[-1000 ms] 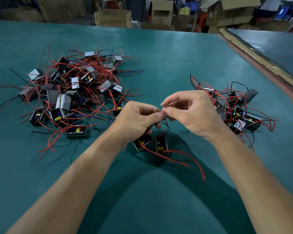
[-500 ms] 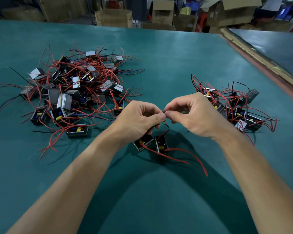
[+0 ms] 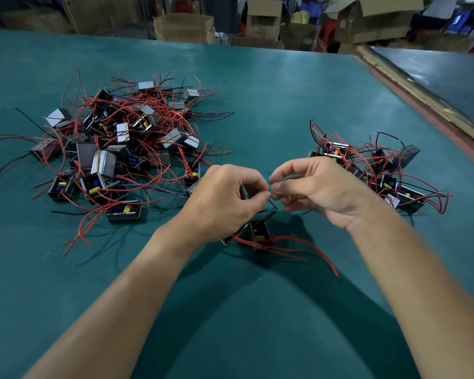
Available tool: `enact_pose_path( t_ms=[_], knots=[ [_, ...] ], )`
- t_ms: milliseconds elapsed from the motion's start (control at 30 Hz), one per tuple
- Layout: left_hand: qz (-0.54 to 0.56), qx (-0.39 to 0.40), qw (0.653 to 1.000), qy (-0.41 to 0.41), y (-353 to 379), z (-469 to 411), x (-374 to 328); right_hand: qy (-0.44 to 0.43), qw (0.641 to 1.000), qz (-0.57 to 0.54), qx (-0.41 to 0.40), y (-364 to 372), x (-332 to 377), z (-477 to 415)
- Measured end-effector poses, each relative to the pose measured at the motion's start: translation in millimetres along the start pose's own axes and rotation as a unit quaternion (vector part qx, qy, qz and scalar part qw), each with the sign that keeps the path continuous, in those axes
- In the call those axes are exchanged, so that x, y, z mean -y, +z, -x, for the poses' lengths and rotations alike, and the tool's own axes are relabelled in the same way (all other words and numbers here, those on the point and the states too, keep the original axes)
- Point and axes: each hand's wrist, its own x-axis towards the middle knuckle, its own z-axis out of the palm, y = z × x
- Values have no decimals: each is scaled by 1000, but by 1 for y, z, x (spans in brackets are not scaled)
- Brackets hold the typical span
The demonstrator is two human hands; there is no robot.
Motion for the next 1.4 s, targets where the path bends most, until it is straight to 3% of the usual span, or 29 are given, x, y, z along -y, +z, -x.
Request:
enact_pose_path(
  t_ms=[100, 233, 367, 667, 933, 1200, 1400],
  knots=[
    [61, 18, 997, -38, 0, -2, -2, -23, 999, -19, 32, -4, 3, 3],
    [234, 56, 961, -132, -8, -4, -2, -95, 994, -10, 55, -7, 4, 6],
    [262, 95, 948, -154, -12, -3, -1, -145, 987, 51, 40, -6, 4, 6],
    [246, 103, 954, -139, -10, -2, 0, -171, 974, 147, 14, -4, 2, 4],
    [216, 108, 961, -132, -5, 0, -1, -84, 981, 163, 69, -5, 0, 3],
    [95, 21, 989, -116, 4, -1, -5, -52, 985, 159, 29, 6, -2, -1],
    [44, 4, 991, -125, 8, -1, -5, -49, 987, 150, -10, 5, -4, -5]
  ],
)
